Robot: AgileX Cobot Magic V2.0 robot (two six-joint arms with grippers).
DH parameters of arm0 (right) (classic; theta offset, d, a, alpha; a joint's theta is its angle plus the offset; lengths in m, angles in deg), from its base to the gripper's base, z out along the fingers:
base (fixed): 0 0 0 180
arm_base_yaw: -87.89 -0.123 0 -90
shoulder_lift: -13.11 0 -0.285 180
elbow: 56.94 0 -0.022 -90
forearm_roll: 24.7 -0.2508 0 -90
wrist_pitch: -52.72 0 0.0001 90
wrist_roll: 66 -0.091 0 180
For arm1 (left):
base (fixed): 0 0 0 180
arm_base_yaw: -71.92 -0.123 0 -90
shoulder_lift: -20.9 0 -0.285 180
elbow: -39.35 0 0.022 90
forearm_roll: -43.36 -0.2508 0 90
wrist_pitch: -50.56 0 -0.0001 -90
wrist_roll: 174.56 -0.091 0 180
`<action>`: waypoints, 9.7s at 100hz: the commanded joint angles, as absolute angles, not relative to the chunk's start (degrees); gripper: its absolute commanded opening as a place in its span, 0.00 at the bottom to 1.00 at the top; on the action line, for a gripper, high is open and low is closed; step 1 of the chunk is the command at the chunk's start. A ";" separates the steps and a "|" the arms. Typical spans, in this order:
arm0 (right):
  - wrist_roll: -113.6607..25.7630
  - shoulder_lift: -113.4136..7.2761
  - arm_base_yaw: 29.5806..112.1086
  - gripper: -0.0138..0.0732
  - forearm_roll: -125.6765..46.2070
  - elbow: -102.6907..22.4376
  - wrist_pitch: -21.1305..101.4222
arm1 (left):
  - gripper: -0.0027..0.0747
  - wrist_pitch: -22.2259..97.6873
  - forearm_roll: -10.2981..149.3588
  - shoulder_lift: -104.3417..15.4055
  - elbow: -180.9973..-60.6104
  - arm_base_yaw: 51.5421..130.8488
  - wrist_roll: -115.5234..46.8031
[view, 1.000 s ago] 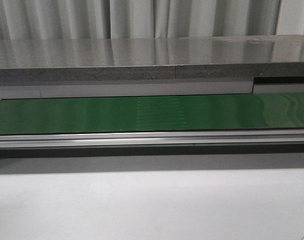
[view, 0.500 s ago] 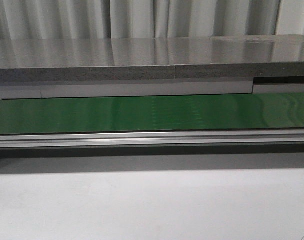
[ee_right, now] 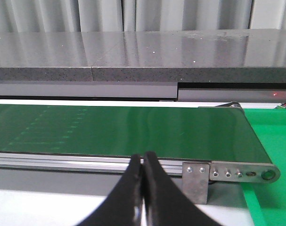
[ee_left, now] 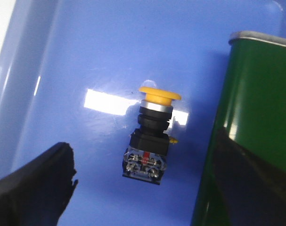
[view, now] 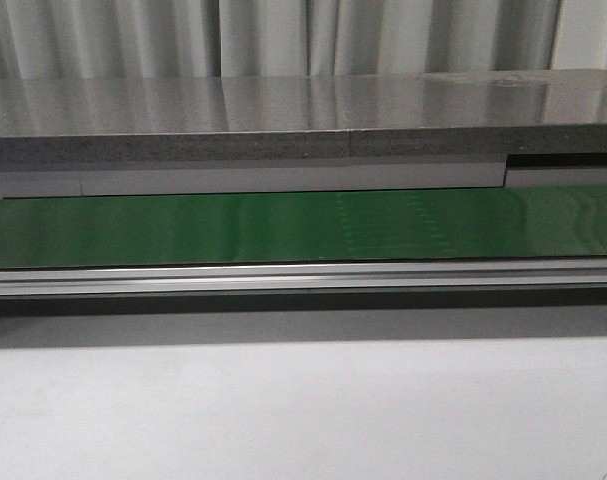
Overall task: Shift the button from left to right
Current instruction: 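Close the left gripper around the black body of the yellow button, then lift the button with the left gripper and lower it onto the belt, then open the left gripper and withdraw it while the belt carries the button, then position the right gripper above the belt end as the button arrives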
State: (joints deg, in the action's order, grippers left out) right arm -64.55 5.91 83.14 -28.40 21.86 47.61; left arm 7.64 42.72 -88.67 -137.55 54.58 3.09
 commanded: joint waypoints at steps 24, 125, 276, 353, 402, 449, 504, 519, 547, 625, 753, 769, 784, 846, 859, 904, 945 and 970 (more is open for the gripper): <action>-64.33 7.09 82.95 0.08 -27.95 20.99 52.28 | 0.76 8.80 42.40 -90.79 -142.96 54.47 3.63; -64.33 7.09 82.95 0.08 -27.95 20.99 52.28 | 0.76 9.57 42.88 -99.24 -142.96 53.20 3.63; -64.33 7.09 82.95 0.08 -27.95 20.99 52.28 | 0.01 -3.21 54.82 -90.03 -150.39 56.94 -4.41; -64.33 7.09 82.95 0.08 -27.95 20.99 52.28 | 0.32 -4.48 50.64 -92.43 -149.28 64.31 -4.41; -64.33 7.09 82.95 0.08 -27.95 20.99 52.28 | 0.89 -5.98 53.53 -89.58 -149.82 64.31 -4.41; -64.33 7.09 82.95 0.08 -27.95 20.99 52.28 | 0.89 3.84 58.28 -69.47 -144.29 64.94 -6.47; -64.33 7.09 82.95 0.08 -27.95 20.99 52.28 | 0.89 33.74 56.75 -35.55 -109.50 75.57 -7.54; -64.33 7.09 82.95 0.08 -27.95 20.99 52.28 | 0.89 41.48 55.47 -24.60 -98.87 75.57 -7.54; -64.33 7.09 82.95 0.08 -27.95 20.99 52.28 | 0.89 43.16 55.47 -7.72 -87.28 75.57 -7.54; -64.33 7.09 82.95 0.08 -27.95 20.99 52.28 | 0.37 43.62 55.47 -2.53 -84.26 75.57 -7.54; -64.33 7.09 82.95 0.08 -27.95 20.91 54.12 | 0.01 43.62 55.47 -2.53 -84.26 75.57 -7.54; -64.33 7.09 82.95 0.08 -28.26 19.93 53.49 | 0.01 43.62 55.47 -2.53 -84.26 75.57 -7.54; -64.33 6.87 82.95 0.08 -28.74 16.65 51.21 | 0.01 43.62 55.47 -2.53 -84.26 75.57 -7.54; -64.33 -18.61 82.95 0.08 -30.75 -14.39 17.80 | 0.01 43.62 55.47 -2.53 -84.26 75.57 -7.54; -64.33 -26.77 82.95 0.08 -32.20 -21.54 9.50 | 0.01 43.62 55.47 -2.53 -84.26 75.57 -7.54; -64.33 -41.33 82.95 0.08 -34.48 -28.31 8.47 | 0.01 43.62 55.47 -2.53 -84.26 75.57 -7.54; -64.33 -41.60 82.95 0.38 -34.61 -28.31 7.05 | 0.01 43.62 55.47 -2.53 -84.26 75.57 -7.54; -64.33 -41.60 82.95 0.90 -35.63 -28.31 8.50 | 0.01 43.62 55.47 -2.53 -84.26 75.57 -7.54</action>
